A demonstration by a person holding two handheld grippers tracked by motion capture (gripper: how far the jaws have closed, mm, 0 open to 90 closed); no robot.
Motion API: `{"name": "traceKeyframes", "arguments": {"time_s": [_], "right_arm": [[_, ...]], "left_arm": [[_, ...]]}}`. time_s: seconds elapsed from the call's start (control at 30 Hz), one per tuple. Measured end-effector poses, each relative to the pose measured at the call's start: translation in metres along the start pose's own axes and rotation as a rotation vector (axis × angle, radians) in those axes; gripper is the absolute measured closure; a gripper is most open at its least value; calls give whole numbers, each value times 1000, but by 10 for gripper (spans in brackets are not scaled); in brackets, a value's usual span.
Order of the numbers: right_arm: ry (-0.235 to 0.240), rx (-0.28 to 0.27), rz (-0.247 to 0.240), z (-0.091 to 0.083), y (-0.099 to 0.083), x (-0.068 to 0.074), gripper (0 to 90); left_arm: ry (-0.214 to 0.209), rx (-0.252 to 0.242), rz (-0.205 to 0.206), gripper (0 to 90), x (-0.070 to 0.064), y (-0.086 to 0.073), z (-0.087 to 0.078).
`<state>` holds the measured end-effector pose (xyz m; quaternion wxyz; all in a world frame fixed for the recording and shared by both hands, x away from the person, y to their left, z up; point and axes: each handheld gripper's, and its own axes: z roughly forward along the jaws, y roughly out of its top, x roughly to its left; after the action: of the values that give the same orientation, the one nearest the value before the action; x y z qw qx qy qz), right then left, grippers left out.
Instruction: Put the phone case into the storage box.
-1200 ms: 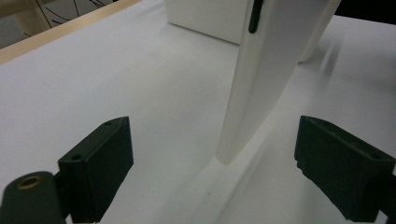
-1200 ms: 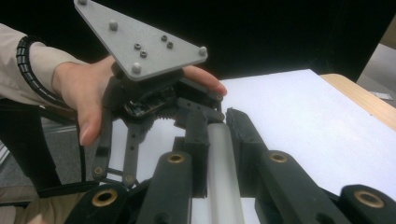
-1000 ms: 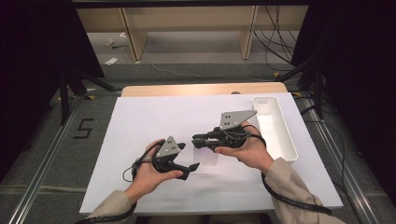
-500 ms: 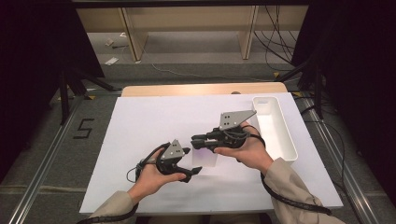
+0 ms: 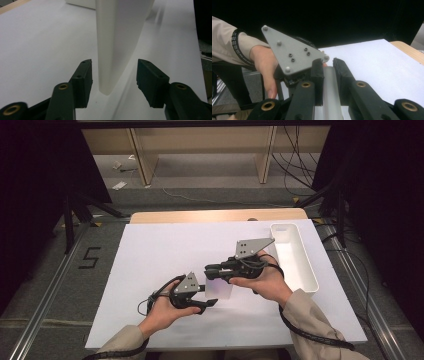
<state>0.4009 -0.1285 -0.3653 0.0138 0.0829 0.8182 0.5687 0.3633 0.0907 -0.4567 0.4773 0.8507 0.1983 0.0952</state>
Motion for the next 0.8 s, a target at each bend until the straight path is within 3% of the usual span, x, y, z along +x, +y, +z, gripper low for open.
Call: {"name": "traceKeyframes", "arguments": {"time_s": [0.27,0.8], "right_arm": [[9,0,4,0,0,0,801],[50,-10,-2,0,1,1,800]], "left_arm": [[-21,-17,18,640,2,0,-1],[-62,8,53,747,5,3,-6]]}}
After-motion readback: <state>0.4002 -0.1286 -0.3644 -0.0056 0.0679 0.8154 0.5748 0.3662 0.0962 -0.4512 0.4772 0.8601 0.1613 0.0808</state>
